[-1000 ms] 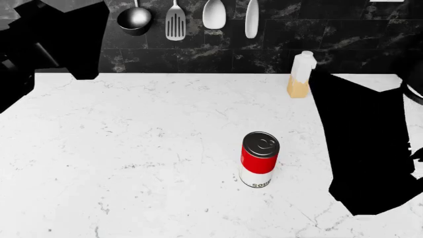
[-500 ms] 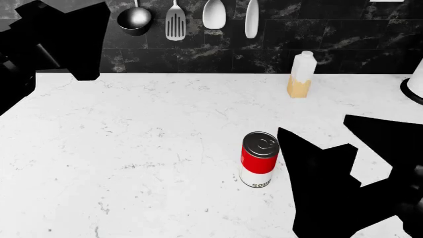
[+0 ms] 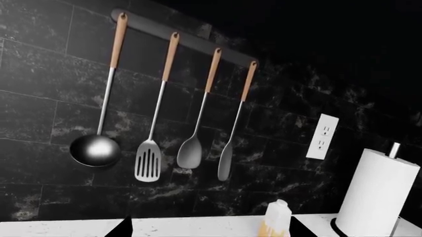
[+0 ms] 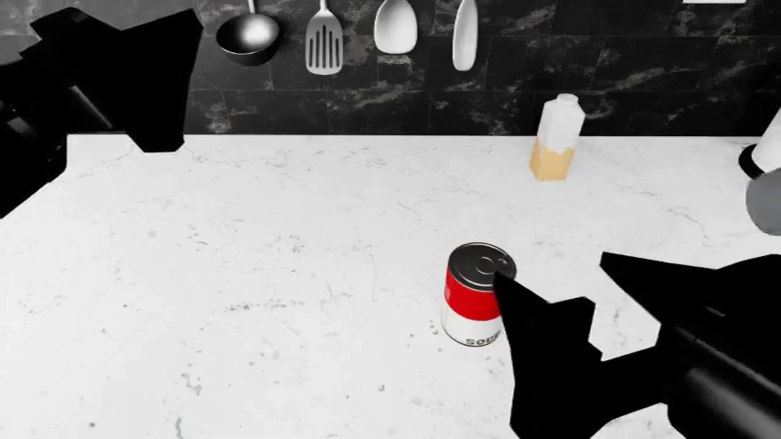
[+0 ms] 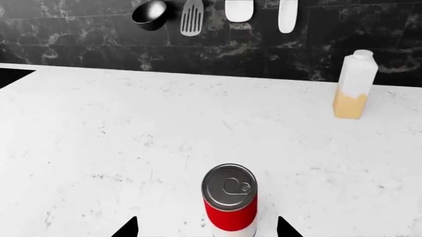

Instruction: Pick the cans from the counter and place them in their designated side in the cabinet.

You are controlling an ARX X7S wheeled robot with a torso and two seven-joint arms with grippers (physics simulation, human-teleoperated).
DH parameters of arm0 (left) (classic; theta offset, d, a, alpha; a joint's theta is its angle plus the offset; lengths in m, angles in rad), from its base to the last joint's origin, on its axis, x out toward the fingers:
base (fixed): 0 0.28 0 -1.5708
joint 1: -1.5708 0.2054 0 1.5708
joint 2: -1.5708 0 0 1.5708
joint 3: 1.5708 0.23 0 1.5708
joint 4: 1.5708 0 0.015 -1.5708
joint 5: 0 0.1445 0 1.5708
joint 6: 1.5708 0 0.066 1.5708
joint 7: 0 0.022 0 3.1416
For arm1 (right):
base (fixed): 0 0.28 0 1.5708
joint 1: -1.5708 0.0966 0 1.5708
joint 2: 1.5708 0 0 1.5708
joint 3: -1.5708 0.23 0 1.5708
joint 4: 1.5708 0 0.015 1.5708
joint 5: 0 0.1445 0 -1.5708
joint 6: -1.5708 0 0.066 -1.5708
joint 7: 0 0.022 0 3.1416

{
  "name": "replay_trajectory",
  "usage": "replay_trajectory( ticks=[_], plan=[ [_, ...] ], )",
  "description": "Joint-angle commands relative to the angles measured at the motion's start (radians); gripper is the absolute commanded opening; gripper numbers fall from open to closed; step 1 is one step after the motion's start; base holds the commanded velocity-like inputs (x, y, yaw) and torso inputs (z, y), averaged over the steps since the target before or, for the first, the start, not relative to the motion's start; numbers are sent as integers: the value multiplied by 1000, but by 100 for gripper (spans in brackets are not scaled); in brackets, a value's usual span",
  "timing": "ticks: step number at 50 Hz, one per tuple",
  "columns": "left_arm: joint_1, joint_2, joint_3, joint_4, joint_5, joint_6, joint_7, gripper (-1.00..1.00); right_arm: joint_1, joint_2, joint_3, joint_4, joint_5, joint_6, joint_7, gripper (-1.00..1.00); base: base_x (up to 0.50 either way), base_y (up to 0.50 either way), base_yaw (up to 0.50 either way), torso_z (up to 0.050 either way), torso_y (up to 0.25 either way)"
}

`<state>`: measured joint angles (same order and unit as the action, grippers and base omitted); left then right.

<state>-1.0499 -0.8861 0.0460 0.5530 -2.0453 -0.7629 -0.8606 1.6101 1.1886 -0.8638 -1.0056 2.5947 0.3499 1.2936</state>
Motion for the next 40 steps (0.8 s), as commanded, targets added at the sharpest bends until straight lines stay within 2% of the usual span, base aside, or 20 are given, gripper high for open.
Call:
replay_trajectory(
  ticks=[1, 25, 40],
  plan=[
    [22, -1, -5, 11, -1, 8, -2, 100, -78, -11, -32, 3, -93, -4, -18, 100, 0, 0, 0, 0, 0],
    [30, 3, -1, 18, 0, 16, -4, 100, -206, -51, -101, 56, -279, 31, -52, 100, 0, 0, 0, 0, 0],
    [30, 5, 6, 17, -1, 16, -3, 100, -259, -79, -130, 73, -329, 35, -66, 100, 0, 0, 0, 0, 0]
  ],
)
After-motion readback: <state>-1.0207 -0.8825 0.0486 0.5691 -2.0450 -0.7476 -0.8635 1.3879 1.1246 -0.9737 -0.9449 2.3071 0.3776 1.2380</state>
